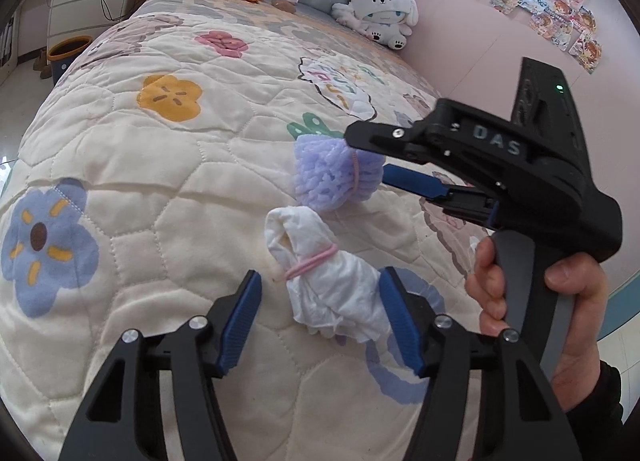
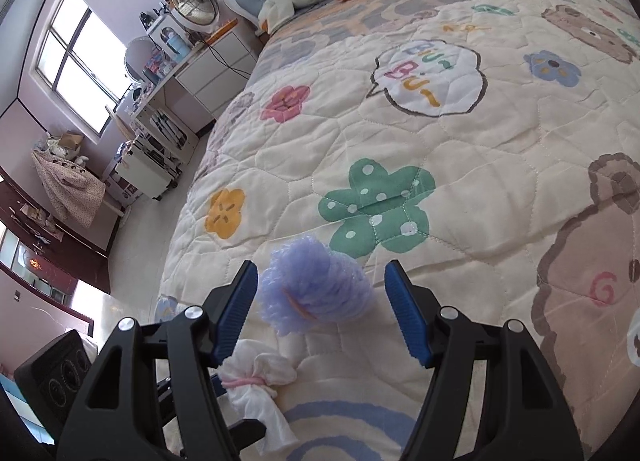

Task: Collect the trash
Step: 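Grasp the white pink-banded bundle with the left gripper while the right gripper grasps the lilac sock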

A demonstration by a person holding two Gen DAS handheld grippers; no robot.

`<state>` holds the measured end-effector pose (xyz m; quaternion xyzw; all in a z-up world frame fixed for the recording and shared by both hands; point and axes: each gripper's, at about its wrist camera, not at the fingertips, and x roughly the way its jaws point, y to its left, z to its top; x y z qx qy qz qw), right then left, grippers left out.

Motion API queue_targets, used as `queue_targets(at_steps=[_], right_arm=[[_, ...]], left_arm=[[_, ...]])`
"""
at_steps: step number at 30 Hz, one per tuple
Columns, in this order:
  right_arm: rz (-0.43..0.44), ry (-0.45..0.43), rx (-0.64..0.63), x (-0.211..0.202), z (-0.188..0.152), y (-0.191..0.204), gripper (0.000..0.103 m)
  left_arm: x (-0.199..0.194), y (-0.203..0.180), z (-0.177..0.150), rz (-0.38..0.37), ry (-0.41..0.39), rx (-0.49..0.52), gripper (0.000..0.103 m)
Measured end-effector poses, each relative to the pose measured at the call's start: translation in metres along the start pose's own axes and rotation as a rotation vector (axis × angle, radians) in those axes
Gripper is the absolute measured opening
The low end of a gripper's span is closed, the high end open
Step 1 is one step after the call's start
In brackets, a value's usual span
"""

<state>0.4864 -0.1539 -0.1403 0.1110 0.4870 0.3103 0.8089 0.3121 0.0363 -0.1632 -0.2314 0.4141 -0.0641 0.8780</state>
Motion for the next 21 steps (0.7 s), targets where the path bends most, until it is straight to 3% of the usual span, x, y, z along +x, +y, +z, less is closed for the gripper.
queue_targets(at_steps=[2,5,13,21], right_arm=[[-0.008,0.016,-0.005,0.008,0.000,-0.001,0.063],[0.001,0.035,-0.013,0.018,0.001,-0.001,0.055],[-0.015,0.008,-0.024,0.019,0.001,0.003,0.041],[-0.029,-0.023,-0.038,0.006,0.006,0.009,0.038]], left_arm=[[0.004,0.002,0.000,-0.009,0.006,-0.011,0.043],[0.008,0.002,-0.004,-0.001,0.001,-0.009,0.034],[0.004,-0.001,-0.007,-0.004,-0.031,0.022,0.027],[-0.006,-0.005,-0.006,-0.028,-0.046,0.038,0.027]])
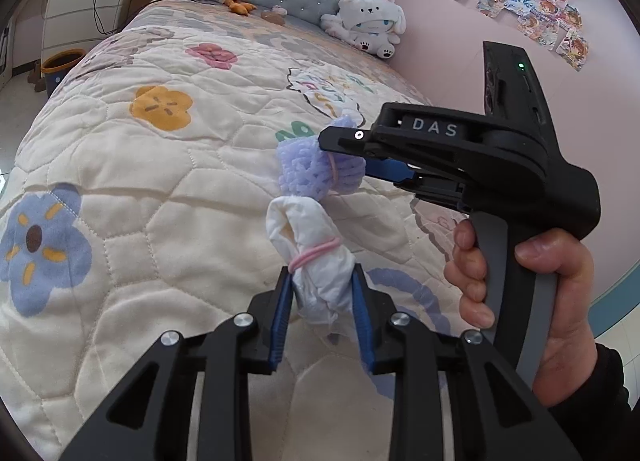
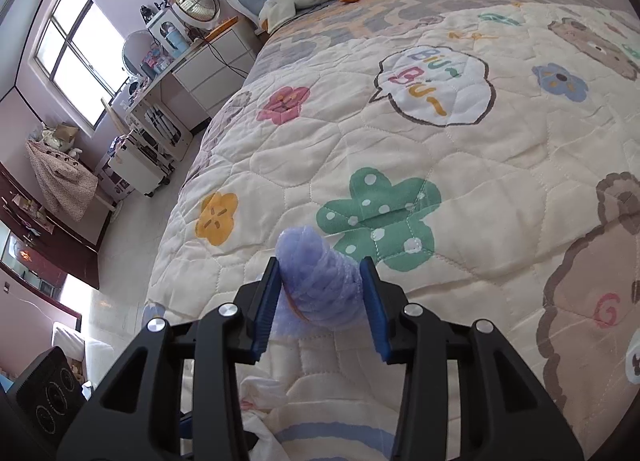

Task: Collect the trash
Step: 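Grasp the white pink-banded bundle with the left gripper while the right gripper grasps the lilac sock, then carry the white bundle and lilac sock in both grippers over the yellow bin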

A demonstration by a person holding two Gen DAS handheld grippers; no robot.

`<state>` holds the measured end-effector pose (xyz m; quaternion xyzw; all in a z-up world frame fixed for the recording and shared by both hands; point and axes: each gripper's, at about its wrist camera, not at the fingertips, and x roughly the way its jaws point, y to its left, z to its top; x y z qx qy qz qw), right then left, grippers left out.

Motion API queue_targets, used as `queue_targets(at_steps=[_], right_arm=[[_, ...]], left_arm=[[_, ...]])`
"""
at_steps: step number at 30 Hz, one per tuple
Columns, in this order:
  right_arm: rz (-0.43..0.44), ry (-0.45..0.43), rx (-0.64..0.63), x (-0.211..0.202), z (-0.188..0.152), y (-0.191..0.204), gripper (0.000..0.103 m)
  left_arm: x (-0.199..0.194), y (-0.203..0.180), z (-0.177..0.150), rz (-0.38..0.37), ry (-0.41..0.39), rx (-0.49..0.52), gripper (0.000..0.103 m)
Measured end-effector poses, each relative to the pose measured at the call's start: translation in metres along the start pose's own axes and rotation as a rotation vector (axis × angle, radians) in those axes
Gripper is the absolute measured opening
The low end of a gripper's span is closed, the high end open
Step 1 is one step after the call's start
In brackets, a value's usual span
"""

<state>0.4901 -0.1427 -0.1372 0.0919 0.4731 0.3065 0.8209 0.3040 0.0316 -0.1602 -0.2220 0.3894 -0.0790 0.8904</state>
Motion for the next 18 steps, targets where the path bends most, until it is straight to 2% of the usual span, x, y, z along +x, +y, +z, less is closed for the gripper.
queue_targets(at_steps=[7,14,18], right_arm=[[-0.025,-0.068,0.003,-0.028,0.005,0.003,0.038],[-0.047,-0.136,-0.008,-0.072,0.001,0.007,0.038],[-0.055,-0.180,-0.007,-0.101,-0.005,0.008,0.038]], left_arm=[[-0.021,-0.008,0.004,0.007,-0.025,0.031,0.027],[-0.059,-0.027,0.007,0.011,-0.073,0.087,0.027],[-0.082,-0.041,0.006,-0.013,-0.087,0.116,0.027]])
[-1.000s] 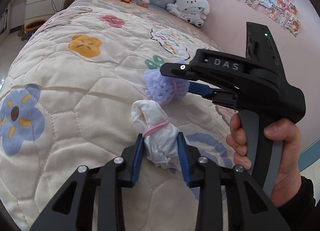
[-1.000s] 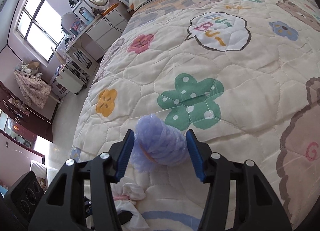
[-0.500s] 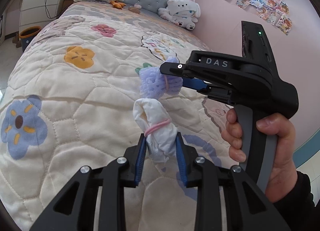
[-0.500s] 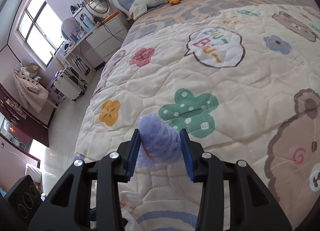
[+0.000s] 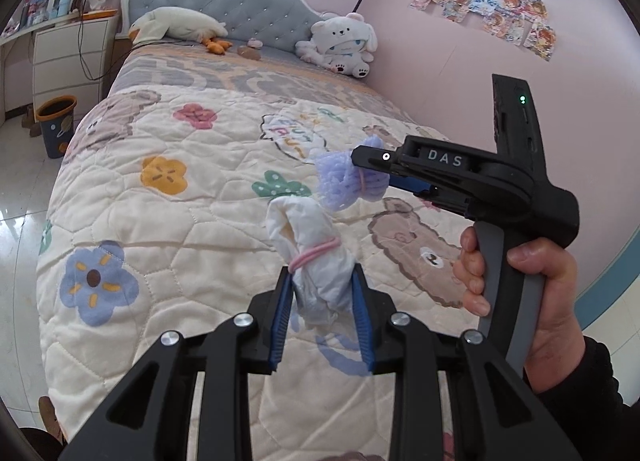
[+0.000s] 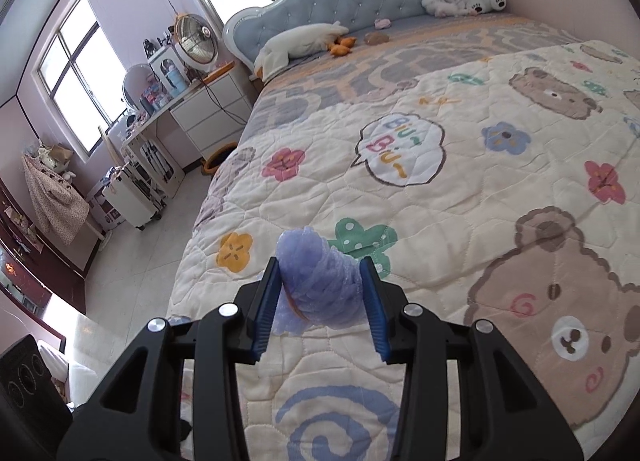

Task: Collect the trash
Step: 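Carry the white bundle and lilac sock in both grippers over the yellow bin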

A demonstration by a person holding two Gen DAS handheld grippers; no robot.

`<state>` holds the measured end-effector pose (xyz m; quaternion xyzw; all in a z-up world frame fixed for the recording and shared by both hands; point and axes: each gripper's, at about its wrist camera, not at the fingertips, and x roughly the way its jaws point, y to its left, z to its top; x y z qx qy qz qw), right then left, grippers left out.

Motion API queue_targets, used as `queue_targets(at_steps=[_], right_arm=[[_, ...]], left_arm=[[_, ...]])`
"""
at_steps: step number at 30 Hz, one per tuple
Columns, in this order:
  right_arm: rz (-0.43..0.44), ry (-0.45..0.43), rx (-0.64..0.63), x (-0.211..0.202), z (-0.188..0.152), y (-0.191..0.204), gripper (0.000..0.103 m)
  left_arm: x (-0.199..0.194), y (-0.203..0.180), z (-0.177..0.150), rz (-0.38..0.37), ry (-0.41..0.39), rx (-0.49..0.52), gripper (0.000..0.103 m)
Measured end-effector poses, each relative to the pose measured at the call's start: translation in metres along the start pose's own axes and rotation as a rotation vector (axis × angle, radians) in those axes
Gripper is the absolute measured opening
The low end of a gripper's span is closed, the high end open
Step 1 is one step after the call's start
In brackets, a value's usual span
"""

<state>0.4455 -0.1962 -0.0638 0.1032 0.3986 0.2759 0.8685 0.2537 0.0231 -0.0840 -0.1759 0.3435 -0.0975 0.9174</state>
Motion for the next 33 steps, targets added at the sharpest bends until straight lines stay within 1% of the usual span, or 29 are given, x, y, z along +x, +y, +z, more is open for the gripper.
queue_targets(at_steps=[3,8,17,25,33], right_arm=[[0.000,-0.030,0.004,-0.022,-0.002,-0.001,0.038],[-0.008,-0.075,0.013,-0.060,-0.011,-0.003,0.038],[-0.068,-0.166,0.013,-0.138,-0.037,-0.009,0.038],[-0.116,-0.243,0.047,-0.212,-0.074,-0.011,0.038],[-0.184,-0.299,0.067,-0.281,-0.128,-0.013,0.039]], left_arm=[[-0.019,-0.012,0.000,-0.034,-0.014,0.025,0.027],[-0.049,-0.031,-0.002,-0.070,-0.039,0.069,0.027],[-0.098,-0.064,-0.012,-0.142,-0.081,0.128,0.027],[-0.123,-0.087,-0.026,-0.158,-0.088,0.182,0.027],[-0.140,-0.119,-0.050,-0.180,-0.081,0.250,0.027]])
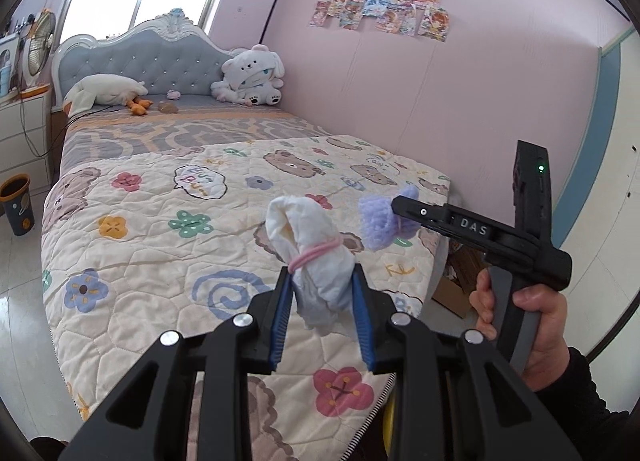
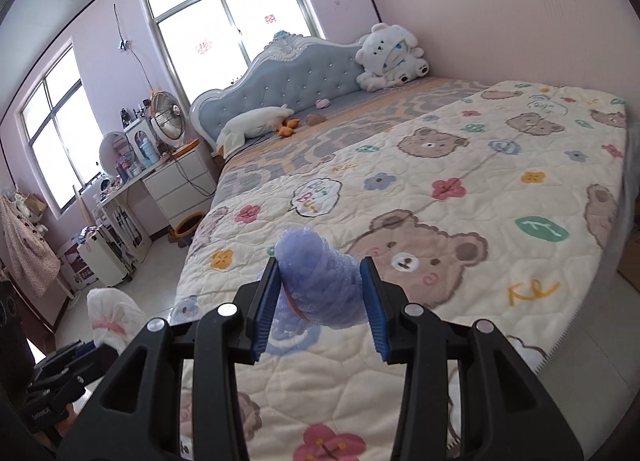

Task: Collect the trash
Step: 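Carry the white bundle and lilac sock in both grippers over the yellow bin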

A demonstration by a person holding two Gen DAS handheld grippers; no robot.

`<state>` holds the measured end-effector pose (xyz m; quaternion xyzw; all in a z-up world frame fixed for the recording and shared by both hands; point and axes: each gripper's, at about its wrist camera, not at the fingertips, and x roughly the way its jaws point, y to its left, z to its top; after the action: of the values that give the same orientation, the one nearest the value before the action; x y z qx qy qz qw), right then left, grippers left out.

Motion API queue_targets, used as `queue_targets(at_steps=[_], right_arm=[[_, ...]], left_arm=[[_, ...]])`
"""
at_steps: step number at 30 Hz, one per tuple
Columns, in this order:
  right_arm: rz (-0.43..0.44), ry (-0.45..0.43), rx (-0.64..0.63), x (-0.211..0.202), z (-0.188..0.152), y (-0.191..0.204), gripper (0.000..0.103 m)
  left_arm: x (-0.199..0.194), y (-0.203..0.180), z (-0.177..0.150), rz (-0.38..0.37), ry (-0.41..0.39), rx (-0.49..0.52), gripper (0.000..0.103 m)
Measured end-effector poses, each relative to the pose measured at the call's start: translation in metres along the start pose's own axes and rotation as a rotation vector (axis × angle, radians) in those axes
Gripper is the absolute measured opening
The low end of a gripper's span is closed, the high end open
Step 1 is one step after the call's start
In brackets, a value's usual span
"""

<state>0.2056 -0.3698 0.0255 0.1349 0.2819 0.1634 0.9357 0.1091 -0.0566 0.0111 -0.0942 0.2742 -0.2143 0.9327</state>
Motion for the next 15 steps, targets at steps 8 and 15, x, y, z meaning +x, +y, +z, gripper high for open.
queue_targets(at_steps=[8,15], right_arm=[[-0.081,-0.028,0.022,-0.068,-0.041,-0.017,0.039],[-0.161,-0.064,0.040,-0.130,-0.077,-0.032,0.039]], left_arm=[[-0.007,-0.046,-0.018,-0.052,0.020,0.091,0.027],[-0.009,-0.082,-0.031,-0.109,0.036,0.152,0.027]])
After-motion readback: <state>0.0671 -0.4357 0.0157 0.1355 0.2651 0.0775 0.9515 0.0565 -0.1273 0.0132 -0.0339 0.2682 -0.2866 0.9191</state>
